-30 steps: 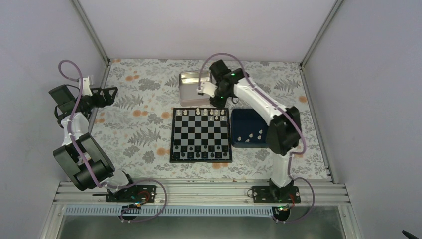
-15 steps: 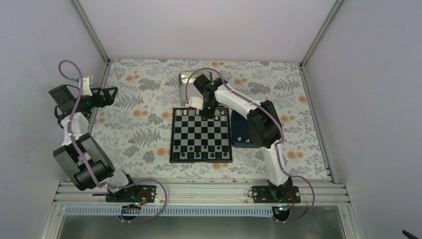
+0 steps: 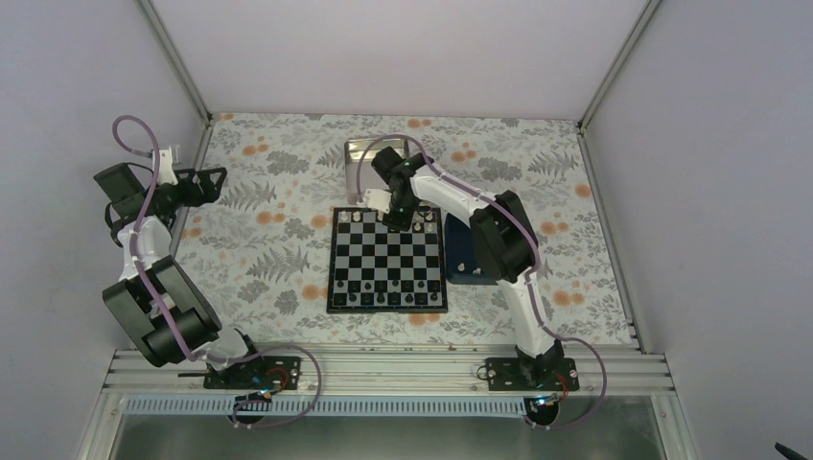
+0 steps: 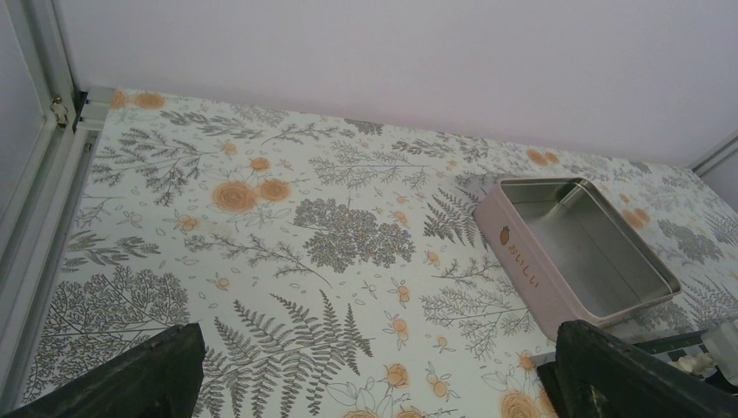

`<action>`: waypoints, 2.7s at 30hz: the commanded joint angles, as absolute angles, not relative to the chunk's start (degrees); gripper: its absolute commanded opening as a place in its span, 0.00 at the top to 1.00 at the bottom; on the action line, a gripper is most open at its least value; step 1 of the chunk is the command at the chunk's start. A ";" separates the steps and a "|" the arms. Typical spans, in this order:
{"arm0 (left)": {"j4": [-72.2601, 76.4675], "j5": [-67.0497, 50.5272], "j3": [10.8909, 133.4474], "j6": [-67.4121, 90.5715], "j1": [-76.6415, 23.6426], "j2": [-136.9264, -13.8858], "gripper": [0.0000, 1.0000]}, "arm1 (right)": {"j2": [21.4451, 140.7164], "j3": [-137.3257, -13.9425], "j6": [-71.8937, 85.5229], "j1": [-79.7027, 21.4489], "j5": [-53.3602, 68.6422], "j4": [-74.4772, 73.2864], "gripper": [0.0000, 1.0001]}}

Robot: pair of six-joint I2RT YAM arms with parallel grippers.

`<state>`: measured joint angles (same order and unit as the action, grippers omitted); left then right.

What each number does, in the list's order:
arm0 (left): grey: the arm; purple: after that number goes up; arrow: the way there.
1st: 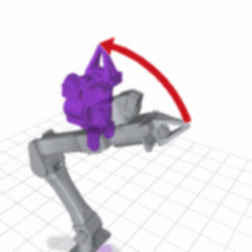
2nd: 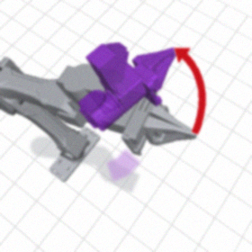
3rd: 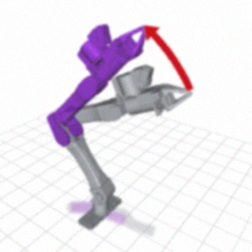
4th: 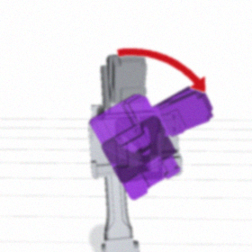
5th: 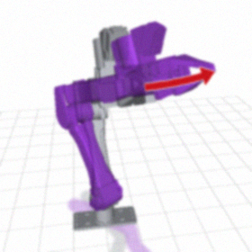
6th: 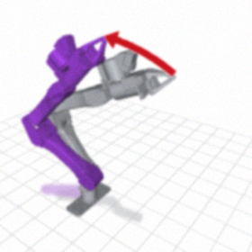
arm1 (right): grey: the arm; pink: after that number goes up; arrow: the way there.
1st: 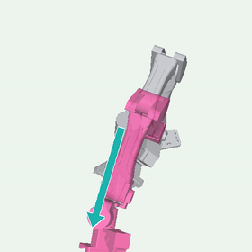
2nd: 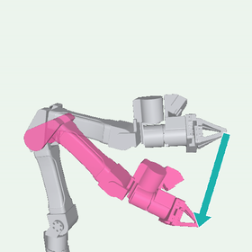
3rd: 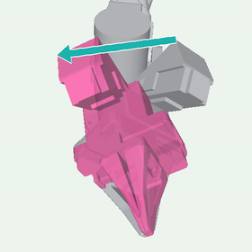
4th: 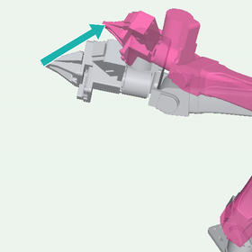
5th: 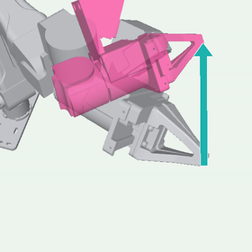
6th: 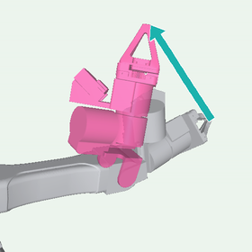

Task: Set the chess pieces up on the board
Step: Place the chess piece on the chessboard, then pick up the chess piece from the storage box.

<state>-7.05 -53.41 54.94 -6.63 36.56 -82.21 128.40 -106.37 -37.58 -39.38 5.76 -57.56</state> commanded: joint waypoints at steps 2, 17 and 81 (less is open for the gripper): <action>-6.33 -54.20 55.20 -7.01 37.00 -82.00 0.00 | 129.11 -106.71 -36.89 -39.47 4.67 -56.33 0.91; -6.39 -54.24 55.28 -7.08 37.00 -81.98 0.00 | 120.09 -109.54 -36.06 -38.91 5.47 -60.39 0.63; -5.87 -54.36 54.85 -6.59 37.09 -82.26 0.00 | 96.80 -59.09 -37.26 -7.03 -5.27 -48.36 0.79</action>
